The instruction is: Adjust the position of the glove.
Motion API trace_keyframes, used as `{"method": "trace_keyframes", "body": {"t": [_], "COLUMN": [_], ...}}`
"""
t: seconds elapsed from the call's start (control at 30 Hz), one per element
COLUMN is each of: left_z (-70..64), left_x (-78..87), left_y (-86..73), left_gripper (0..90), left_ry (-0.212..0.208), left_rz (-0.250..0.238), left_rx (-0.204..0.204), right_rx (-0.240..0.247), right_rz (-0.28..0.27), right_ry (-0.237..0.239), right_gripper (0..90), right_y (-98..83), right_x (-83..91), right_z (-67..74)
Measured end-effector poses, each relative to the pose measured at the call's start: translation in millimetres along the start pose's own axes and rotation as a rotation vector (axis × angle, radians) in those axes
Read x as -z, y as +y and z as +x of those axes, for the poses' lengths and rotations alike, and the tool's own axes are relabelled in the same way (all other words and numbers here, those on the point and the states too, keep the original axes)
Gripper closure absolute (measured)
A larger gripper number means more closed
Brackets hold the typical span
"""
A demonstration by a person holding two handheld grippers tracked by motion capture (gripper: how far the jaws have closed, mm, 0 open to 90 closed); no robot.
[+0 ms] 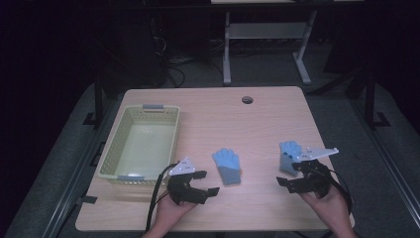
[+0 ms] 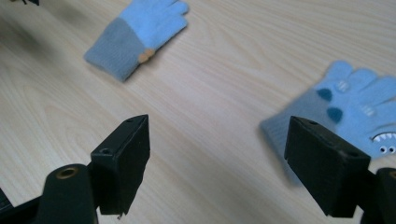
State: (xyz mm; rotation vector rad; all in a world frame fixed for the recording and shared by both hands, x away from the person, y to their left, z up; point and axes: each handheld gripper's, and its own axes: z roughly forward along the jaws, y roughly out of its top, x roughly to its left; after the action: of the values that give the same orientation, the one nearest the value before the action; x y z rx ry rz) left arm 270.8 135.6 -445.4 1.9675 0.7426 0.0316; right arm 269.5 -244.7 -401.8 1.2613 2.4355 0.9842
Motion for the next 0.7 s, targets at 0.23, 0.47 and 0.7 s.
{"method": "trace_keyframes", "body": {"t": [0.23, 0.47, 0.7], "left_z": [1.6, 3.3, 1.3], "left_x": [1.3, -0.3, 1.2], "left_y": [-0.9, -0.7, 0.4], "left_gripper": [19.8, 19.8, 19.8], "left_ry": [-0.001, -0.006, 0.000], "left_rz": [-0.014, -0.015, -0.017], "left_rx": [-0.001, 0.011, -0.009], "right_rx": [0.007, 0.010, -0.008], "right_rz": [0.018, 0.041, 0.074], "right_ry": [0.002, -0.011, -0.032], "right_gripper": [22.3, 22.3, 23.3], "right_y": [20.1, 32.5, 41.7], "right_x": [0.0, 0.0, -10.2], "right_z": [-7.1, -18.3, -31.5]}}
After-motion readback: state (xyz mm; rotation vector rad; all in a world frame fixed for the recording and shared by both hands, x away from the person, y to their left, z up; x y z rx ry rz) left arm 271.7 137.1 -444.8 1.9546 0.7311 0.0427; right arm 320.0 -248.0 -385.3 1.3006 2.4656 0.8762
